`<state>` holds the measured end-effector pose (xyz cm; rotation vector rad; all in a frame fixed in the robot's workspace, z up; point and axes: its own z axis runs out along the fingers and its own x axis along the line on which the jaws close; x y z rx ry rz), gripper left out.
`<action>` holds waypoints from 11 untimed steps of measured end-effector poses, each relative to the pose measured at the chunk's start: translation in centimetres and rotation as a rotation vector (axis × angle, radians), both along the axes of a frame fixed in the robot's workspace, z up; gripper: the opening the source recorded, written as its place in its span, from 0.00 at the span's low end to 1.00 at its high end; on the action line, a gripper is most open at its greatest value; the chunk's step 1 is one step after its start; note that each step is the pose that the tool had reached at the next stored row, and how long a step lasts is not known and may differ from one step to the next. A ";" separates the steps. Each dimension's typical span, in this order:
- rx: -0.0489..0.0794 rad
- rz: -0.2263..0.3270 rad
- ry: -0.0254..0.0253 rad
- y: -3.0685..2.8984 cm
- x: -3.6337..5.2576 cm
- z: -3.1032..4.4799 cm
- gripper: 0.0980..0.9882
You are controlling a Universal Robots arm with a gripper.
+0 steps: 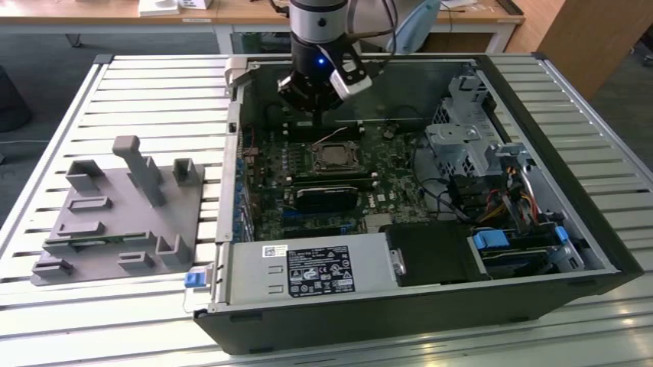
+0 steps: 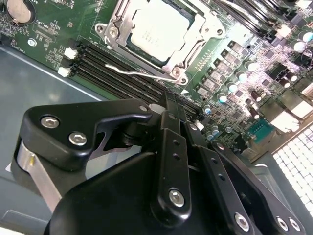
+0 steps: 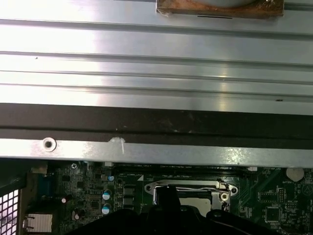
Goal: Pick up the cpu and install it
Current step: 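Install the first cpu locking lever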
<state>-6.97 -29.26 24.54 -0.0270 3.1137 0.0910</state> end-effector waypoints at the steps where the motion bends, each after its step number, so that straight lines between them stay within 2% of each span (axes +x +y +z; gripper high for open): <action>1: 0.000 0.000 0.0000 0.00 0.01 -0.03 0.01; 11: 0.000 0.000 -0.0001 0.00 0.16 -0.37 0.01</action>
